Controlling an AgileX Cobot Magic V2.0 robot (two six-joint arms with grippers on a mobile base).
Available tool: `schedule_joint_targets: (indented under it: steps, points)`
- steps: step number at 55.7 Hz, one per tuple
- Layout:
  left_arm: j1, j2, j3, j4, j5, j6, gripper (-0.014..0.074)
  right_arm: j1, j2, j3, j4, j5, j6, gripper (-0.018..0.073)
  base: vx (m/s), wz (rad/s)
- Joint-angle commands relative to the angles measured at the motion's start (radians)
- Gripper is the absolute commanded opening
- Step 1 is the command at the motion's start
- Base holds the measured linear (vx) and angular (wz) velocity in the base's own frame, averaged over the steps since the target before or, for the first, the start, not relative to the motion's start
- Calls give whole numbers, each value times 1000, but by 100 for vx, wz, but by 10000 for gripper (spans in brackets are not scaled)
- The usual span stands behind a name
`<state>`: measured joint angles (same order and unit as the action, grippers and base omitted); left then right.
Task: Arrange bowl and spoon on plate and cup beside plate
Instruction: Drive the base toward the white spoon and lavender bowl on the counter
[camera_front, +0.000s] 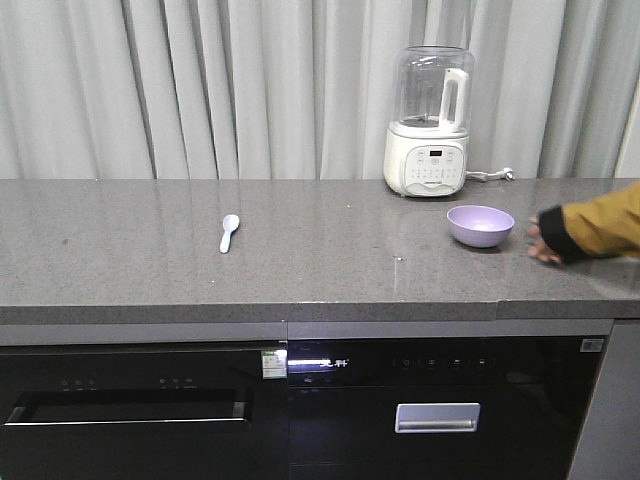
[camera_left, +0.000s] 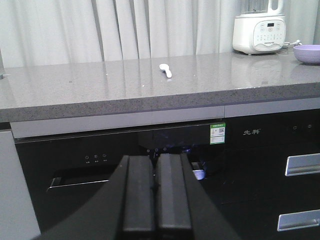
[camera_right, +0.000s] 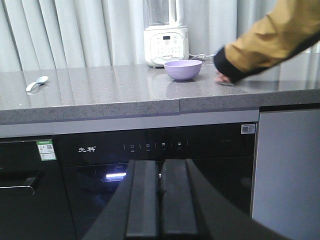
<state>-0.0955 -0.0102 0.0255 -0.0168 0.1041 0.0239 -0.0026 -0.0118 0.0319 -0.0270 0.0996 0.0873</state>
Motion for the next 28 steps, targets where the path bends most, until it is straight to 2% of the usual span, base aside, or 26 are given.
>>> schedule_joint_targets:
  steps: [1, 28]
  points:
    - [-1, -16, -25, -2, -82, -7, -3, -4, -5, 3, -5, -82, -4, -8, 0, 0]
    - [-1, -16, -25, -2, -82, -7, -3, -4, -5, 3, -5, -82, -4, -8, 0, 0]
